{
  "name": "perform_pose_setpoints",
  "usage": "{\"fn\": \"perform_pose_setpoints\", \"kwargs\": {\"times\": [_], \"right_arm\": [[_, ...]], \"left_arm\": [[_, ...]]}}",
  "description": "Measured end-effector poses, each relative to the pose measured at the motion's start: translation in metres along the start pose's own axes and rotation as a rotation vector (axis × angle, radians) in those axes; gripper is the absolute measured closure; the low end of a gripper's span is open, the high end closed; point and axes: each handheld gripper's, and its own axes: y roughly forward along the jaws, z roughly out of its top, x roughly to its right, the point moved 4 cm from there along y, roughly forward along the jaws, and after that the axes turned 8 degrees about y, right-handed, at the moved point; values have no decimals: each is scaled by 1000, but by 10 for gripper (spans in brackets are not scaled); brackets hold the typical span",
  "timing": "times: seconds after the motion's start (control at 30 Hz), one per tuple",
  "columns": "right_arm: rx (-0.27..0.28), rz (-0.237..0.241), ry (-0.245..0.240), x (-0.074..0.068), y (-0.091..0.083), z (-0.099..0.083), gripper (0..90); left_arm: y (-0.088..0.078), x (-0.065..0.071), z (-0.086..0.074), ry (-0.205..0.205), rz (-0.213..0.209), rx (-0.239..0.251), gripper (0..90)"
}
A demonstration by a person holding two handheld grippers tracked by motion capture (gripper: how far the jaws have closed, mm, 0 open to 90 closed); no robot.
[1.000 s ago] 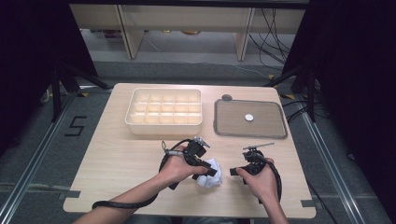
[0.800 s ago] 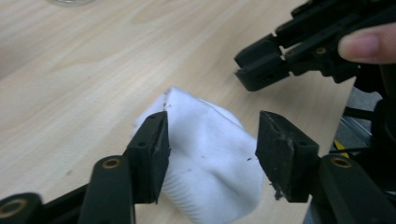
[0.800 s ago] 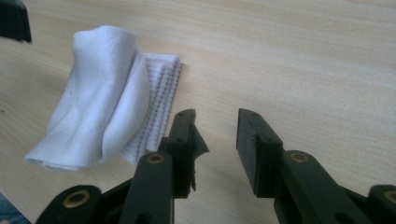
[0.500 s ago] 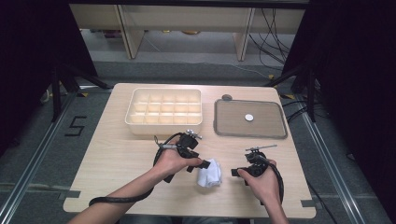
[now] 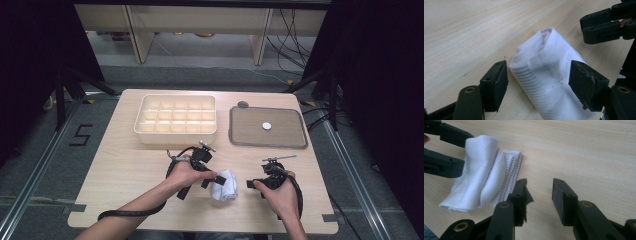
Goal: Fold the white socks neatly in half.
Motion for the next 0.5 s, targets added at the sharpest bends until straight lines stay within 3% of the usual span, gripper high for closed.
{"fn": "perform_pose_setpoints", "kwargs": {"times": [0.07, 0.2, 0.27, 0.33, 0.37, 0.5], "right_arm": [[1, 0, -18, 1, 1, 0, 647], [1, 6, -1, -1, -1, 1, 648], [24, -1, 7, -1, -1, 1, 648], [31, -4, -17, 1, -1, 1, 648], [24, -1, 2, -1, -2, 1, 648], [11, -5, -2, -1, -3, 2, 649]], "left_arm": [[3, 2, 0, -2, 0, -10, 309], [7, 3, 0, -9, 7, -18, 302], [8, 3, 0, -14, 19, -25, 293], [8, 2, -1, -1, 35, -40, 270], [8, 2, 0, -5, 52, -40, 256], [10, 4, 0, -5, 73, -56, 234]]}}
